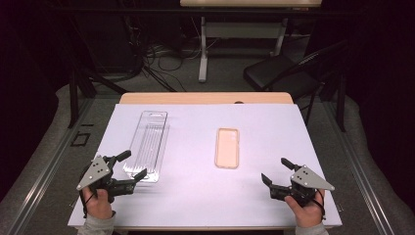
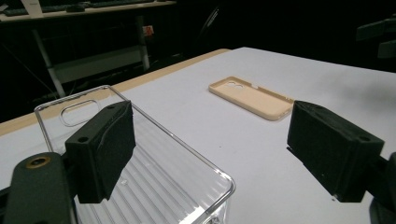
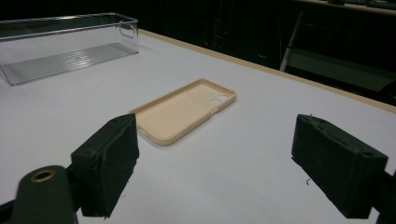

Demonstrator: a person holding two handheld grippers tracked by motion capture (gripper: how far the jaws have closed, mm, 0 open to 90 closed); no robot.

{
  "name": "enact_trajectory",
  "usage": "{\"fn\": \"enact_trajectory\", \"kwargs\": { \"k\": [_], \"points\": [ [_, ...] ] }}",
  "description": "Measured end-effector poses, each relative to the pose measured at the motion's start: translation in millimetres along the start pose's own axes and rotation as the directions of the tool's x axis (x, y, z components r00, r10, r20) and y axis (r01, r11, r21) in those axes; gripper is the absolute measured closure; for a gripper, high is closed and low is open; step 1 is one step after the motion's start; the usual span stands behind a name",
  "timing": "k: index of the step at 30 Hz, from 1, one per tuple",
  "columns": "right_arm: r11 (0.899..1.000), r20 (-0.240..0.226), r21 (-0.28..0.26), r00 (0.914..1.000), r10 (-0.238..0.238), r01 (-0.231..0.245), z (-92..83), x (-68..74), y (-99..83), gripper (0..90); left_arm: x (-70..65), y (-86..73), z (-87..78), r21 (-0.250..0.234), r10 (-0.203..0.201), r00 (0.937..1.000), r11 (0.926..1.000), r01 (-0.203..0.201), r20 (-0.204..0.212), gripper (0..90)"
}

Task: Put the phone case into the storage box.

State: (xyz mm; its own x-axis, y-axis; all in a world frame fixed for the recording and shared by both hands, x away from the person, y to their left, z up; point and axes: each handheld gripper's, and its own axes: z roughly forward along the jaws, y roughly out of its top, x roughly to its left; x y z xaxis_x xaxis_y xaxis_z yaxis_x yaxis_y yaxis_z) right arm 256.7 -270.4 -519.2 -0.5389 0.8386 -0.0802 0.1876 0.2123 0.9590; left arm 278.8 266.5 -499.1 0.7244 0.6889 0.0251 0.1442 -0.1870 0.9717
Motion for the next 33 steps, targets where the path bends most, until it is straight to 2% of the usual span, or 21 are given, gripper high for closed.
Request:
{"fn": "enact_trajectory", "kwargs": {
  "k": [8, 10, 11, 13, 17, 18, 19, 20, 22, 23, 24, 25, 28, 29, 33],
  "points": [
    [1.000, 0.024, 0.006, 0.9997, 0.008, -0.008, 1.9, -1.2, -0.2, 14.3, 1.9, -2.8, 3.9, 0.022, -0.022, 0.9996, 0.9995, 0.021, 0.015, 15.5],
    [0.999, 0.032, -0.003, 0.9990, 0.032, -0.032, 3.0, -1.5, -0.3, 14.3, 1.9, -2.6, 2.9, 0.026, -0.028, 0.9995, 0.9993, 0.028, 0.012, 15.5],
    [0.998, 0.022, 0.012, 0.9981, 0.058, -0.058, 3.8, -2.1, -1.0, 14.3, 1.9, -2.1, 2.2, 0.030, -0.027, 0.9996, 0.9992, 0.026, 0.011, 15.5],
    [0.998, 0.020, 0.011, 0.9980, 0.059, -0.060, 4.2, -2.3, -1.7, 14.4, 2.4, -1.4, 1.9, 0.029, -0.026, 0.9996, 0.9993, 0.026, 0.013, 15.5],
    [0.996, 0.003, 0.042, 0.9973, 0.073, -0.073, 4.1, -3.6, -3.4, 14.4, 4.1, -1.8, 5.0, 0.066, -0.036, 0.9992, 0.9972, 0.034, 0.020, 15.6],
    [0.994, 0.003, 0.072, 0.9970, 0.078, -0.078, 6.4, -4.6, -3.6, 14.4, 3.9, -2.0, 5.6, 0.079, -0.041, 0.9989, 0.9961, 0.040, 0.022, 15.6],
    [0.994, -0.003, 0.082, 0.9970, 0.077, -0.077, 7.5, -5.1, -3.9, 14.4, 3.2, -2.8, 6.8, 0.110, -0.044, 0.9982, 0.9931, 0.039, 0.041, 15.6],
    [0.992, -0.011, 0.100, 0.9969, 0.078, -0.077, 8.3, -5.3, -3.8, 14.4, 3.2, -2.8, 6.8, 0.110, -0.044, 0.9982, 0.9931, 0.039, 0.041, 15.7],
    [0.988, -0.029, 0.132, 0.9963, 0.081, -0.077, 10.2, -4.9, -3.4, 14.5, 1.2, -3.0, 7.1, 0.140, -0.031, 0.9989, 0.9899, 0.025, 0.035, 15.7],
    [0.988, -0.029, 0.132, 0.9963, 0.081, -0.077, 10.2, -4.9, -3.4, 14.5, 0.0, -2.7, 7.2, 0.150, -0.029, 0.9991, 0.9885, 0.024, 0.031, 15.7],
    [0.988, -0.041, 0.143, 0.9966, 0.072, -0.065, 11.2, -4.6, -3.3, 14.5, -0.7, -2.2, 7.3, 0.158, -0.026, 0.9991, 0.9872, 0.020, 0.034, 15.7],
    [0.984, -0.072, 0.172, 0.9953, 0.065, -0.052, 14.0, -2.9, -3.1, 14.6, -1.7, -1.6, 7.4, 0.169, -0.025, 0.9991, 0.9854, 0.019, 0.034, 15.7],
    [0.980, -0.082, 0.195, 0.9954, 0.051, -0.034, 17.5, -0.5, -2.8, 14.6, -3.5, 0.6, 7.7, 0.198, -0.024, 0.9988, 0.9801, 0.016, 0.042, 15.7],
    [0.976, -0.106, 0.215, 0.9933, 0.047, -0.023, 20.5, 2.2, -1.7, 14.6, -3.4, 1.6, 8.3, 0.208, -0.033, 0.9981, 0.9778, 0.022, 0.052, 15.7],
    [0.971, -0.137, 0.237, 0.9899, 0.038, -0.004, 25.6, 6.4, 0.2, 14.6, -3.0, 7.6, 9.7, 0.253, -0.041, 0.9972, 0.9673, 0.024, 0.063, 15.8]
  ]
}}
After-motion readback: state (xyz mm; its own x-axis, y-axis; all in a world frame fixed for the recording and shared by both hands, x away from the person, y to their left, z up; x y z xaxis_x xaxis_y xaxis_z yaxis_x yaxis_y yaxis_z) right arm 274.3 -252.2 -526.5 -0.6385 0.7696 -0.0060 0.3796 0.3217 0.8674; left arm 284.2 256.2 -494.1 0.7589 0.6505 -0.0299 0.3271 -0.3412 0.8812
